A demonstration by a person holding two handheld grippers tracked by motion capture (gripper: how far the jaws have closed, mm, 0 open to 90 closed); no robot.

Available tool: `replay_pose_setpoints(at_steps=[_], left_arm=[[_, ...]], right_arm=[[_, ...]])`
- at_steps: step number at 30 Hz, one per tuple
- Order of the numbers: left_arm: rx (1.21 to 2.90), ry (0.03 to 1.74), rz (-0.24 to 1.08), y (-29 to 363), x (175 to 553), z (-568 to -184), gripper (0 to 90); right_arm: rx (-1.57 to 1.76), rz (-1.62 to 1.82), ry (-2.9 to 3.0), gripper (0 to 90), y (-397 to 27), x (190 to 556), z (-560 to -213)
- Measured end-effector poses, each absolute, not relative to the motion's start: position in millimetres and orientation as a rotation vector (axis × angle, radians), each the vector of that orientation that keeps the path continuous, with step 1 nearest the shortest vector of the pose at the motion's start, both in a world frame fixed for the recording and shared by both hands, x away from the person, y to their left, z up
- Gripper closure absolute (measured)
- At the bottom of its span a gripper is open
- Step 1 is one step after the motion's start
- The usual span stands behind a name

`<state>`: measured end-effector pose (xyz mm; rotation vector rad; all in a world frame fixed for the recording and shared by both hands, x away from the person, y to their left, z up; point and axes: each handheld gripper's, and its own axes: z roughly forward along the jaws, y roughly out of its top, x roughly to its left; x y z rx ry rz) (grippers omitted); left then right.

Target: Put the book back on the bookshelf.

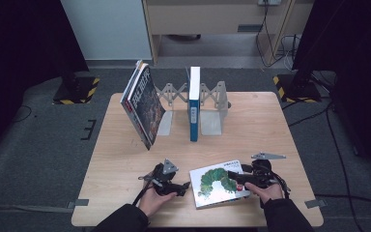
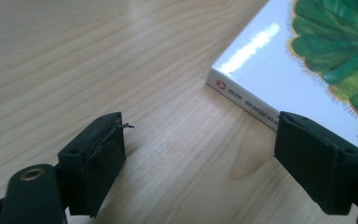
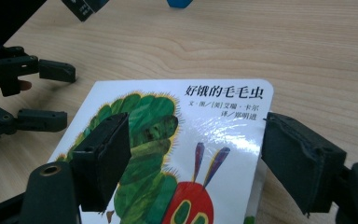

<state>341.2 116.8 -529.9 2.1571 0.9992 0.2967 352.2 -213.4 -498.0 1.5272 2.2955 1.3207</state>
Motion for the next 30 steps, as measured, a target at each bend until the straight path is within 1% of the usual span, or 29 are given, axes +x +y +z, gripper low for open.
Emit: replay_pose_setpoints(at_steps=[2,7,17,30], left_arm=[[2.165,0.975,0.307,113,339,-531,16.4],[2.171,0.958,0.324,111,338,-531,16.7],[2.132,0.987,0.358,113,346,-534,15.4],[2.117,1.007,0.372,113,351,-535,14.0]], right_arm=[[1.525,1.332,2.295,24.1,-214,351,-498],[1.548,1.344,2.290,24.2,-215,351,-497],[1.541,1.322,2.281,23.9,-210,357,-498],[1.553,1.437,2.207,27.2,-214,362,-493]])
